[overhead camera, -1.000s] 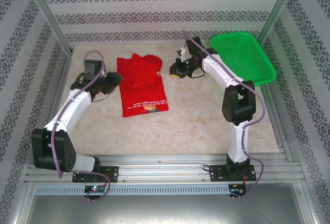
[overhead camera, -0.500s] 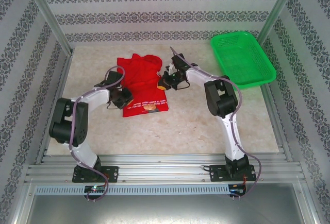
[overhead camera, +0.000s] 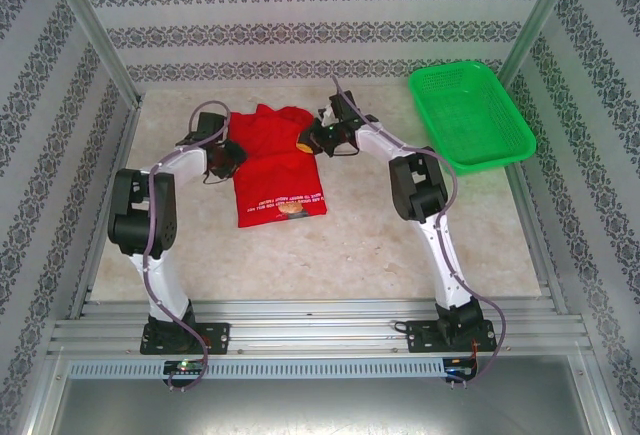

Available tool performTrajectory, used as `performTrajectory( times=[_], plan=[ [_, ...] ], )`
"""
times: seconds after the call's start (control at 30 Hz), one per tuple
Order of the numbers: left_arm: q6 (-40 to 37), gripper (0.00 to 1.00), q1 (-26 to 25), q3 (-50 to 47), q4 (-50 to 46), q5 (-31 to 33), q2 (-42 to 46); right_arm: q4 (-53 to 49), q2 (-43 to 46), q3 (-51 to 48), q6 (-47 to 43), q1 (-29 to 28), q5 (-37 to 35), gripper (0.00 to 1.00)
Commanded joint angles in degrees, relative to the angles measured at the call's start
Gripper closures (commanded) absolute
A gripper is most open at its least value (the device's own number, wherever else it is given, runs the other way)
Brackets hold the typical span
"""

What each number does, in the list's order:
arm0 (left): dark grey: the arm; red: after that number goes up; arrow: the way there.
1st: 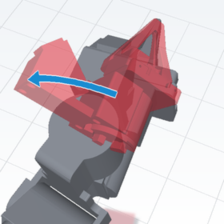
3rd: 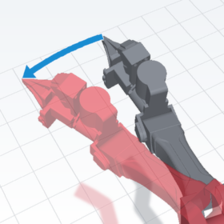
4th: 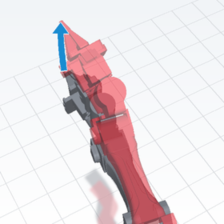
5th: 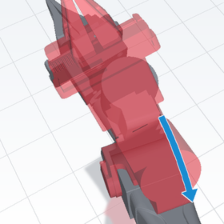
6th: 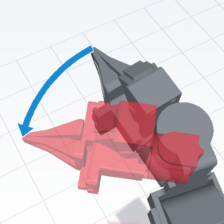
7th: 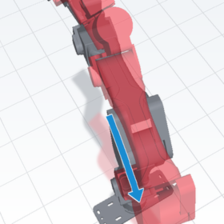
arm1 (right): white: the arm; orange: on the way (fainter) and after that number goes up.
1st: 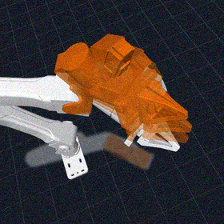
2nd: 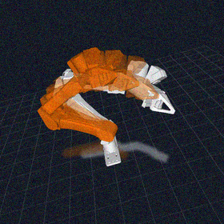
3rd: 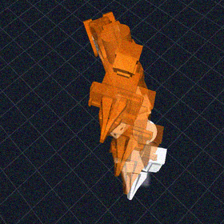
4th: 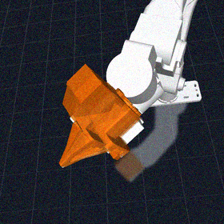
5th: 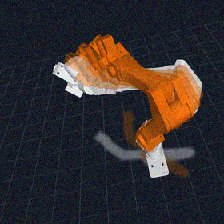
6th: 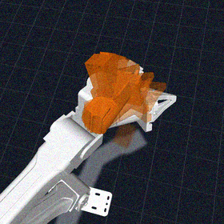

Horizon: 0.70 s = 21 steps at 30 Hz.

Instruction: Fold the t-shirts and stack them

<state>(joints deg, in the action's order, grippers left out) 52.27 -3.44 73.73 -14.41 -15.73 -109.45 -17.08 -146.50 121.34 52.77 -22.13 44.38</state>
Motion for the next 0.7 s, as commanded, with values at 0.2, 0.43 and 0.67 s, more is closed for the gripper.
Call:
performTrajectory(
  times=[0.2, 0.43, 0.67],
  plan=[
    [-3.5, 0.44, -0.5, -3.9, -2.6, -2.1, 16.9, -16.8, 22.2, -17.8, -18.0, 1.9, -5.2, 0.62],
    [-0.6, 0.25, -9.3, -20.9, -13.5, -1.9, 35.3, -18.0, 35.0, -40.4, -25.6, 1.0, -5.9, 0.37],
    [8.1, 0.2, -15.3, -35.7, -11.1, 1.6, 43.1, -11.0, 35.9, -49.8, -22.7, -0.7, -4.5, 0.36]
  ],
)
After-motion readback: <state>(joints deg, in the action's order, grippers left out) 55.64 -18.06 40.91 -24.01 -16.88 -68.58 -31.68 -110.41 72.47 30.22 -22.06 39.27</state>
